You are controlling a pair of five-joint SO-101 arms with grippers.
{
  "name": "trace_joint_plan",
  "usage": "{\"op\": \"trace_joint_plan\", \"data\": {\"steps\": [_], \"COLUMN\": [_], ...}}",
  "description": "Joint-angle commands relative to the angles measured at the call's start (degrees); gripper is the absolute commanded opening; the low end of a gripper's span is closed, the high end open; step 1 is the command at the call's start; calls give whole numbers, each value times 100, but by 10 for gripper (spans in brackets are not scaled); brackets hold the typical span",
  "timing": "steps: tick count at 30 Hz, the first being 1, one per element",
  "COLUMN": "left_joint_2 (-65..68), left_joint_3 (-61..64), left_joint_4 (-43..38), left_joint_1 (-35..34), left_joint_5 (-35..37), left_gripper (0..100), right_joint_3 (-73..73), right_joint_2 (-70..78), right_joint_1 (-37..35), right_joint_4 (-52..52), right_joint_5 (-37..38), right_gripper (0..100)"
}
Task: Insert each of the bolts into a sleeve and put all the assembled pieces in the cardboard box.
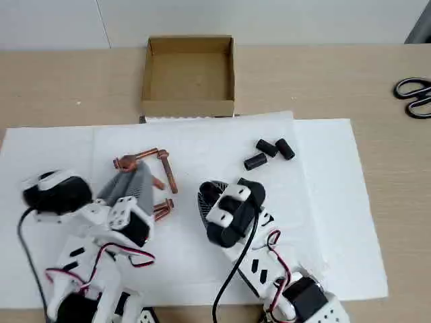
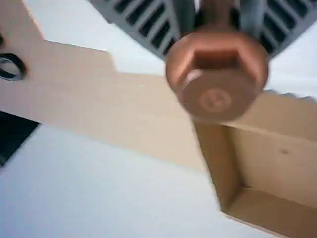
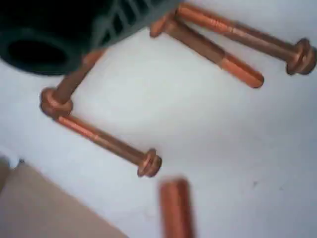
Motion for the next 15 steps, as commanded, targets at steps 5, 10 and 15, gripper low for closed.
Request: {"op": "trace_joint_plan", "data": {"steps": [5, 10, 15], "left_joint_2": [-70, -70, -70], "left_joint_3": [620, 804, 831], "left_joint_4": [-1213, -1556, -1565], "left_joint_1": [404, 545, 914], "left_joint_5": [-18, 158, 299], "left_gripper": [6, 6, 6], "right_joint_3": [360, 325, 360], "right_joint_2": [-57, -57, -57], "right_joint_1": [-57, -57, -57], "right_joint_4": [-462, -426, -462], "right_joint_5": [141, 158, 167], "right_gripper": [2, 2, 2]}}
